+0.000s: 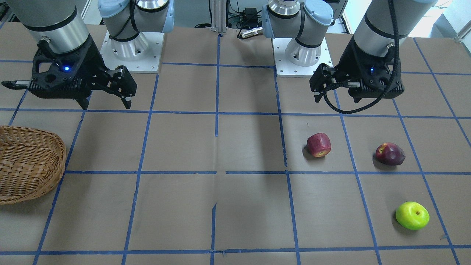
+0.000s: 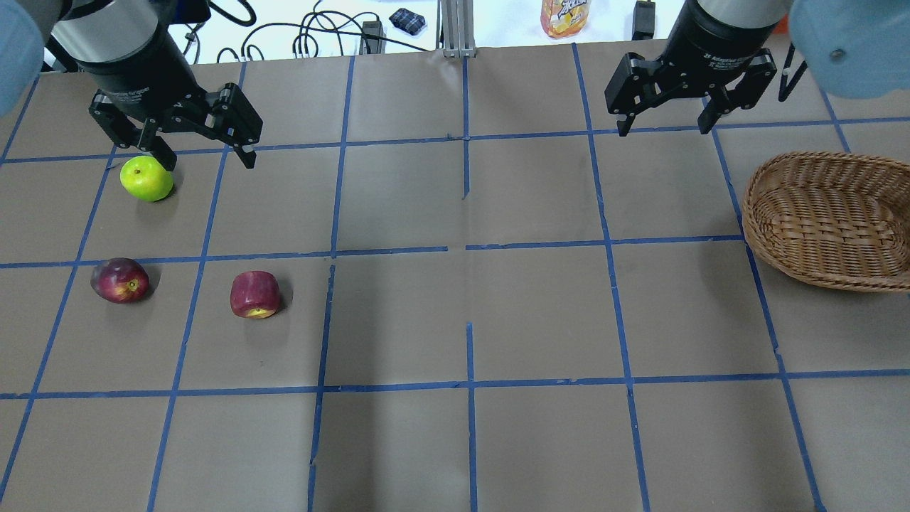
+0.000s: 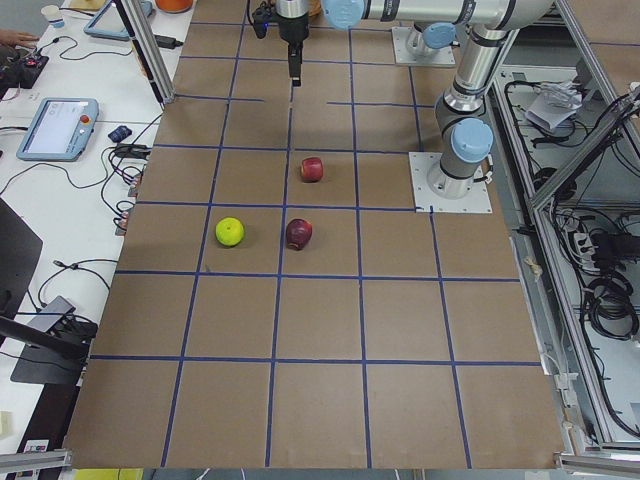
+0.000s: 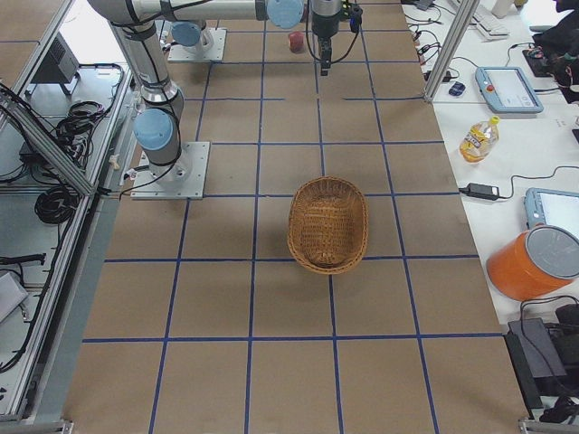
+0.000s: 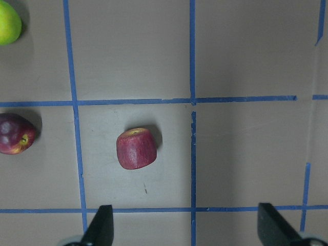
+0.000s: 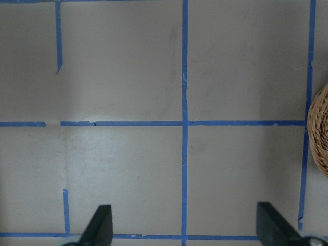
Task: Put all apples into basket
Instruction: 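Reach down and grasp the red apple nearer the table center with left gripper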
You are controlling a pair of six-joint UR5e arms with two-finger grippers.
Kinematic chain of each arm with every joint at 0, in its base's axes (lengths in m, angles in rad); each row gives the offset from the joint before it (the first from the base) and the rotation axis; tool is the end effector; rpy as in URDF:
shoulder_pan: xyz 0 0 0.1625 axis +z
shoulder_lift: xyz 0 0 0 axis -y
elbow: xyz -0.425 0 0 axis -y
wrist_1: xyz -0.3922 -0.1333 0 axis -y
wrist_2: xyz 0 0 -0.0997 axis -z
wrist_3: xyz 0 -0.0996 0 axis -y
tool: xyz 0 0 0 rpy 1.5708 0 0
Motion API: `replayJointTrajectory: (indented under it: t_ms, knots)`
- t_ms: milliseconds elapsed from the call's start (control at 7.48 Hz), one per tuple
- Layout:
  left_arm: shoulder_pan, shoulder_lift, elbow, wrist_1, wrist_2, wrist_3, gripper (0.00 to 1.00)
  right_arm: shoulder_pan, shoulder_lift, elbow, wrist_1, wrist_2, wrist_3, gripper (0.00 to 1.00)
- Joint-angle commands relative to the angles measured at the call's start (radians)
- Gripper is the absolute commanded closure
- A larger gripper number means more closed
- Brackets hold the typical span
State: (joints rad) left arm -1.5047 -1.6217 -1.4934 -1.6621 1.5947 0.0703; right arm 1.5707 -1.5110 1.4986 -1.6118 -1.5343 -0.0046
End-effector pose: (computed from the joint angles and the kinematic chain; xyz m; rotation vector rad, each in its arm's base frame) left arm -0.0972 -0.5143 0.4915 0.0078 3.1204 0.1035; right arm 0.1369 -0.5225 0.4975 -0.0085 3.1041 -0.0830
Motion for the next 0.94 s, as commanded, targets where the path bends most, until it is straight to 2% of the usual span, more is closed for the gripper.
replayJointTrajectory:
  t_ms: [0, 134, 401, 535, 669, 802]
  knots:
    - [0.050, -0.013, -0.083, -0.019, -0.001, 0.006, 0.00, 0.000, 0.000, 0.000, 0.003, -0.004, 0.000, 0.00]
    - [0.082, -0.020, -0.163, 0.001, -0.001, 0.014, 0.00, 0.000, 0.000, 0.000, 0.007, -0.006, 0.000, 0.00]
    - [0.159, -0.041, -0.314, 0.188, -0.002, 0.149, 0.00, 0.000, -0.002, 0.003, 0.007, 0.002, 0.003, 0.00]
    - [0.173, -0.050, -0.394, 0.243, -0.004, 0.148, 0.00, 0.000, -0.002, 0.012, 0.007, 0.002, 0.002, 0.00]
    - [0.178, -0.072, -0.466, 0.386, -0.002, 0.160, 0.00, 0.003, -0.002, 0.018, -0.002, 0.006, 0.005, 0.00]
    - [0.179, -0.081, -0.519, 0.430, -0.001, 0.169, 0.00, 0.005, -0.002, 0.019, -0.002, 0.003, 0.003, 0.00]
